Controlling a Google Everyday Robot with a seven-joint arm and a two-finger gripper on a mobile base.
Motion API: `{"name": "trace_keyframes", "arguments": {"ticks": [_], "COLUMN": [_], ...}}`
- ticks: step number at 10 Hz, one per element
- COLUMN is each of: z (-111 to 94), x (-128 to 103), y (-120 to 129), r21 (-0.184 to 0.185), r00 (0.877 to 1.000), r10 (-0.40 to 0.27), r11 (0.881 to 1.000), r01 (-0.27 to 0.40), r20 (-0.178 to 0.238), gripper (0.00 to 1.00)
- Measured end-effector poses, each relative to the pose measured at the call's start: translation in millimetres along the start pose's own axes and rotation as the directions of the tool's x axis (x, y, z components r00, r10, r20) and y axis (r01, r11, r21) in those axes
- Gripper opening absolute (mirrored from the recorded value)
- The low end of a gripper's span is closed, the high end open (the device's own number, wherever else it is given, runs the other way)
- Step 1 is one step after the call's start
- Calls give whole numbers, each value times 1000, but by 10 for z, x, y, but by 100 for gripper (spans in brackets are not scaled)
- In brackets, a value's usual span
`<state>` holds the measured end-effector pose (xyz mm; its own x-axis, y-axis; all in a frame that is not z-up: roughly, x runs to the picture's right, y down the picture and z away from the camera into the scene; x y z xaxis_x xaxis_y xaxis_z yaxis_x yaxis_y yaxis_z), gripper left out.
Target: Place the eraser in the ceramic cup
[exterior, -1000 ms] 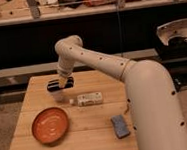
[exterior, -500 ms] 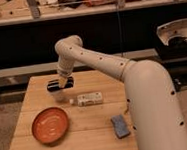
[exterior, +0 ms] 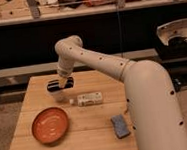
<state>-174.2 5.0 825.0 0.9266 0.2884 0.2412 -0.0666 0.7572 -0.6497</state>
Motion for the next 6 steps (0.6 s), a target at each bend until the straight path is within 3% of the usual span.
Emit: {"name": "trace_keyframes", "arguments": {"ticks": [3, 6], "z": [2, 3], "x": [0, -3], "y": [-2, -3], "r21": [1, 1], "r00": [1000, 1000], "r10": [4, 8], "r11": [1000, 1000], "r01": [-4, -8], "r20": [-1, 0], "gripper": [41, 42]}}
